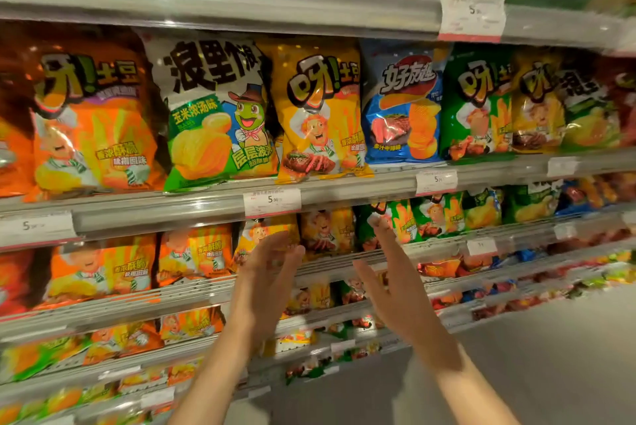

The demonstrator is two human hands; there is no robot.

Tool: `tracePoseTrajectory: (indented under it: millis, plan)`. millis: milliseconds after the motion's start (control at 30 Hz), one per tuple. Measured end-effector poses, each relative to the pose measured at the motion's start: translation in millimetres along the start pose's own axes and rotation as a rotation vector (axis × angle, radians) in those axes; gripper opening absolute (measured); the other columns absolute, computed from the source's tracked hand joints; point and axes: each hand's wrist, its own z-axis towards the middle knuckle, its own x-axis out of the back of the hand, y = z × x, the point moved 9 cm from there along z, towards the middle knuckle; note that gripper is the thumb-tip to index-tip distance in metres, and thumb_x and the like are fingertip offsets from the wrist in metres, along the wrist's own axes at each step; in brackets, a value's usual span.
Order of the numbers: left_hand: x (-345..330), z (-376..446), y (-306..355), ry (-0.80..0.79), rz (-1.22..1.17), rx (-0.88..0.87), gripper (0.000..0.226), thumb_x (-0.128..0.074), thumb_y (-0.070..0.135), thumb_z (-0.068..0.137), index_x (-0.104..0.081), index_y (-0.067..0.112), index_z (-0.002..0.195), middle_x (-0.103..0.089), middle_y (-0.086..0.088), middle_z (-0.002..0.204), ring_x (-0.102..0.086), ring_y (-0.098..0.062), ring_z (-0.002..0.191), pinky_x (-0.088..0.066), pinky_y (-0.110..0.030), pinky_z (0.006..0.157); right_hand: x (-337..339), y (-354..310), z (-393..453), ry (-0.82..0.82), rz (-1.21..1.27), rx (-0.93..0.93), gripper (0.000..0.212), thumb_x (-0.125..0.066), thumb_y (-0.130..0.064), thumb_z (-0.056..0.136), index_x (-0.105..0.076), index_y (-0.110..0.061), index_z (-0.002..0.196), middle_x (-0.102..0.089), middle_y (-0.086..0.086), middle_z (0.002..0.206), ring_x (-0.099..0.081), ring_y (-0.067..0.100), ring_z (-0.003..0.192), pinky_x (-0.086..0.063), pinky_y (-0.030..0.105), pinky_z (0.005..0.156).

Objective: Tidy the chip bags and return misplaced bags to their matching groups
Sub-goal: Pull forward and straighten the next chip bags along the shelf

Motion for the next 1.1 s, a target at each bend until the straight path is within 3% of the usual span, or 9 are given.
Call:
tracePoseTrajectory:
  millis: [100, 233, 367, 433, 633, 767, 833, 1000, 1100]
  plan:
    - [-9, -20, -3, 0.011, 0.045, 0.052, 0.052, -0.057, 0.061, 0.082, -0.057, 0.038, 0.129, -0.067, 0.029, 0.110, -0.064, 0.006, 0.104, -0.056, -0.028, 0.088, 1, 32, -26, -0.039, 0.144, -0.164, 0.073, -0.047, -0.070, 0.095, -0.021, -0.043, 0.157, -0.028, -0.020, 0.163, -0.032, 0.000, 0.146, -0.034, 0.025, 0.116]
    - [-40, -38, -3, 0.019, 0.083, 0.050, 0.030, -0.056, 0.054, 0.086, -0.054, 0.046, 0.115, -0.067, 0.023, 0.090, -0.067, -0.002, 0.091, -0.056, -0.024, 0.075, 9, 69, -44, -0.063, 0.230, -0.238, 0.080, -0.045, -0.084, 0.084, -0.030, -0.046, 0.153, -0.045, -0.020, 0.152, -0.056, -0.004, 0.125, -0.053, 0.040, 0.105]
    - [-81, -39, -4, 0.024, 0.122, 0.129, 0.040, -0.057, 0.055, 0.092, -0.053, 0.044, 0.130, -0.065, 0.024, 0.119, -0.065, -0.002, 0.110, -0.052, -0.022, 0.094, 37, 105, -35, -0.066, 0.214, -0.272, 0.073, -0.046, -0.073, 0.085, -0.039, -0.038, 0.149, -0.064, -0.018, 0.124, -0.065, -0.012, 0.093, -0.059, 0.026, 0.079]
    - [-106, -32, 2, 0.047, 0.135, 0.130, 0.034, -0.060, 0.050, 0.094, -0.053, 0.045, 0.127, -0.067, 0.022, 0.118, -0.065, 0.003, 0.107, -0.050, -0.014, 0.090, 54, 125, -23, -0.078, 0.221, -0.257, 0.079, -0.044, -0.072, 0.083, -0.040, -0.031, 0.150, -0.067, -0.018, 0.116, -0.068, -0.004, 0.082, -0.058, 0.026, 0.071]
    - [-196, -15, 39, 0.167, 0.139, 0.131, 0.025, -0.063, 0.044, 0.095, -0.055, 0.049, 0.119, -0.071, 0.020, 0.109, -0.067, 0.003, 0.101, -0.055, -0.024, 0.088, 113, 209, 5, -0.160, 0.254, -0.242, 0.074, -0.046, -0.070, 0.086, -0.038, -0.035, 0.150, -0.057, -0.016, 0.139, -0.064, 0.003, 0.106, -0.055, 0.031, 0.091]
    - [-239, -5, 63, 0.221, 0.166, 0.100, 0.029, -0.065, 0.041, 0.097, -0.059, 0.043, 0.124, -0.072, 0.018, 0.112, -0.068, 0.005, 0.096, -0.057, -0.029, 0.086, 157, 249, 20, -0.132, 0.306, -0.258, 0.062, -0.050, -0.065, 0.087, -0.043, -0.040, 0.143, -0.062, -0.013, 0.128, -0.065, -0.002, 0.098, -0.055, 0.024, 0.077]
    - [-252, 1, 73, 0.238, 0.167, 0.102, 0.029, -0.066, 0.036, 0.097, -0.061, 0.038, 0.126, -0.071, 0.021, 0.106, -0.068, 0.007, 0.092, -0.056, -0.023, 0.081, 176, 261, 29, -0.086, 0.277, -0.228, 0.064, -0.051, -0.067, 0.086, -0.044, -0.039, 0.143, -0.067, -0.008, 0.120, -0.069, 0.000, 0.087, -0.057, 0.026, 0.071]
    - [-269, 18, 88, 0.214, 0.091, 0.135, 0.020, -0.062, 0.037, 0.098, -0.056, 0.046, 0.114, -0.068, 0.032, 0.097, -0.063, 0.012, 0.092, -0.050, -0.008, 0.071, 206, 273, 47, -0.023, 0.273, -0.219, 0.071, -0.051, -0.071, 0.085, -0.042, -0.038, 0.147, -0.062, -0.011, 0.130, -0.065, 0.013, 0.110, -0.059, 0.046, 0.090]
    - [-260, 29, 87, 0.284, -0.019, 0.146, 0.013, -0.062, 0.037, 0.099, -0.064, 0.036, 0.112, -0.073, 0.025, 0.093, -0.070, -0.001, 0.091, -0.055, -0.023, 0.084, 220, 258, 54, 0.041, 0.190, -0.122, 0.073, -0.046, -0.068, 0.086, -0.043, -0.030, 0.148, -0.057, -0.005, 0.133, -0.060, 0.019, 0.119, -0.055, 0.045, 0.096]
